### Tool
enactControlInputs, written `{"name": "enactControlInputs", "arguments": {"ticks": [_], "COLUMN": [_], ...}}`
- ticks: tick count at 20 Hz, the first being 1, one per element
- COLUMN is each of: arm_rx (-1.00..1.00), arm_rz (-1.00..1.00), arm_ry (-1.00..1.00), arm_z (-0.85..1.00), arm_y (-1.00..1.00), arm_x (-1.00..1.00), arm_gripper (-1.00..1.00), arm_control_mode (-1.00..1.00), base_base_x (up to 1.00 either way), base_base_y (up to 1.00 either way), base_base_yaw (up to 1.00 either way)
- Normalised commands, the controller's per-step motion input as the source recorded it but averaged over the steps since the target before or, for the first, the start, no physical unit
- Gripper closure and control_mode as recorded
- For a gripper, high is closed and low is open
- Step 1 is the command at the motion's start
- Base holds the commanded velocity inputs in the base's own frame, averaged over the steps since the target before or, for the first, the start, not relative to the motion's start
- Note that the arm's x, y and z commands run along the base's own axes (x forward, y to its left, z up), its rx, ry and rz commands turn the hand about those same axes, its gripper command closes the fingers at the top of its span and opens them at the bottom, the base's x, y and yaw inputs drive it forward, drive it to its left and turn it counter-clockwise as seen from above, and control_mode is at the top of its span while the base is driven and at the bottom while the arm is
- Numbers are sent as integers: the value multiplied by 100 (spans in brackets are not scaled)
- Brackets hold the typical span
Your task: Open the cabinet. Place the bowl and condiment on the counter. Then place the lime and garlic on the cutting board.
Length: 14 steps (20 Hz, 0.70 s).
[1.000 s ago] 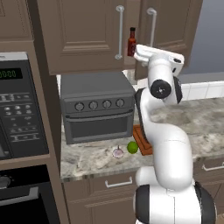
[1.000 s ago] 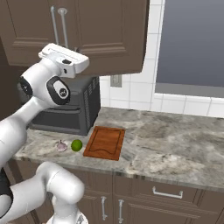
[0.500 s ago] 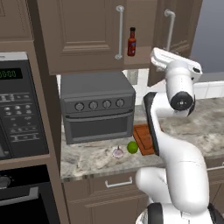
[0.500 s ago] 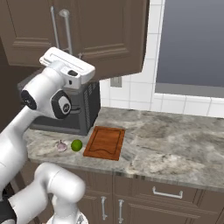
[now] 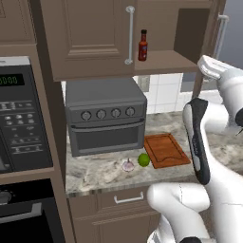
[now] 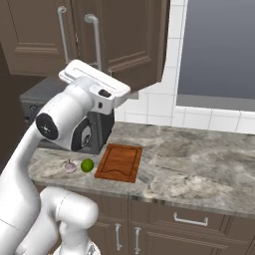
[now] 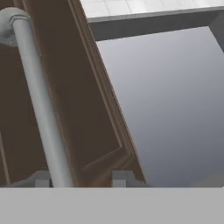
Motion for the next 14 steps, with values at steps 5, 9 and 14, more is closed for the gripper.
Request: {"name": "enactControlInputs", "arguments": {"ticks": [5, 9, 14], "arm_rx": [1, -1, -7], "arm_rz": [0, 0, 0], "arm_ry": [16, 16, 15], "arm_z": [0, 0, 0], "arm_y": [-72, -10, -2], "arm_x": [-33, -14, -16], "arm_gripper": [100, 100, -100], "arm_control_mode": [-100, -100, -100], "base_base_x": [0, 0, 0], "base_base_y": [0, 0, 0], "base_base_yaw": [0, 0, 0]}}
